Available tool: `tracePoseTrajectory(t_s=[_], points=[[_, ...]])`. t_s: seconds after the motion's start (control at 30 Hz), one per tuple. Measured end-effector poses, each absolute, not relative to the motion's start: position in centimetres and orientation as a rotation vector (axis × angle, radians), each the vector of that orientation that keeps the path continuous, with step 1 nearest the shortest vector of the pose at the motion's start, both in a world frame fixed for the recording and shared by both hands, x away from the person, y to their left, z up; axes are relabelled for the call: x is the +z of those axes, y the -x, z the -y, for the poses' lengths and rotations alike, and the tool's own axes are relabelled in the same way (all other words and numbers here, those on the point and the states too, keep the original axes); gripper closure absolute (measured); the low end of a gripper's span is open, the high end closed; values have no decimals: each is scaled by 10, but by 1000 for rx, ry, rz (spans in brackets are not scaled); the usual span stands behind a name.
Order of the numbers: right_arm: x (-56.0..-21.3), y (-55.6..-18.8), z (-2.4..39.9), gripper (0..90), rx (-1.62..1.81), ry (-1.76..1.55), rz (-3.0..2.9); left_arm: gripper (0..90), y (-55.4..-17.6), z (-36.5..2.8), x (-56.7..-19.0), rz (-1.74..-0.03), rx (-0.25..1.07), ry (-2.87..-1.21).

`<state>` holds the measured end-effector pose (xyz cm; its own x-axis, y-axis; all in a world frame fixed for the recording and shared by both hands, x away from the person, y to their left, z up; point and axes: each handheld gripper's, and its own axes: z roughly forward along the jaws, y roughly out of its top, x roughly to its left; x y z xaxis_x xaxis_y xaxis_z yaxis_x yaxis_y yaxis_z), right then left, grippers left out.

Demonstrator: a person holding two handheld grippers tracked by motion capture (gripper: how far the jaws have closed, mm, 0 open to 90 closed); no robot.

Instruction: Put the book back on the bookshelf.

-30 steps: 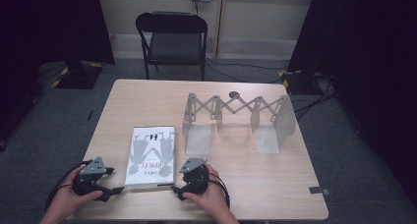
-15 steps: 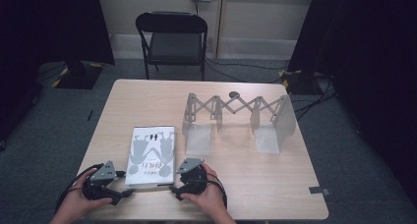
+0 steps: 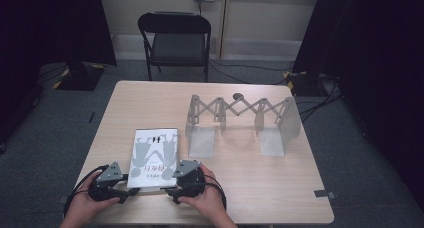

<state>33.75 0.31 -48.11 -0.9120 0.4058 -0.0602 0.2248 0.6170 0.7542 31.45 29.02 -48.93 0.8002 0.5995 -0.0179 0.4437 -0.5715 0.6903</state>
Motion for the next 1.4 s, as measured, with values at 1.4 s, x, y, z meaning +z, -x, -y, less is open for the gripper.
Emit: tracePoseTrajectory(t_s=[1.4], points=[[-480, -332, -19, 125, 1150, -491, -2551, 455, -313, -283, -457, -803, 336, -2264]])
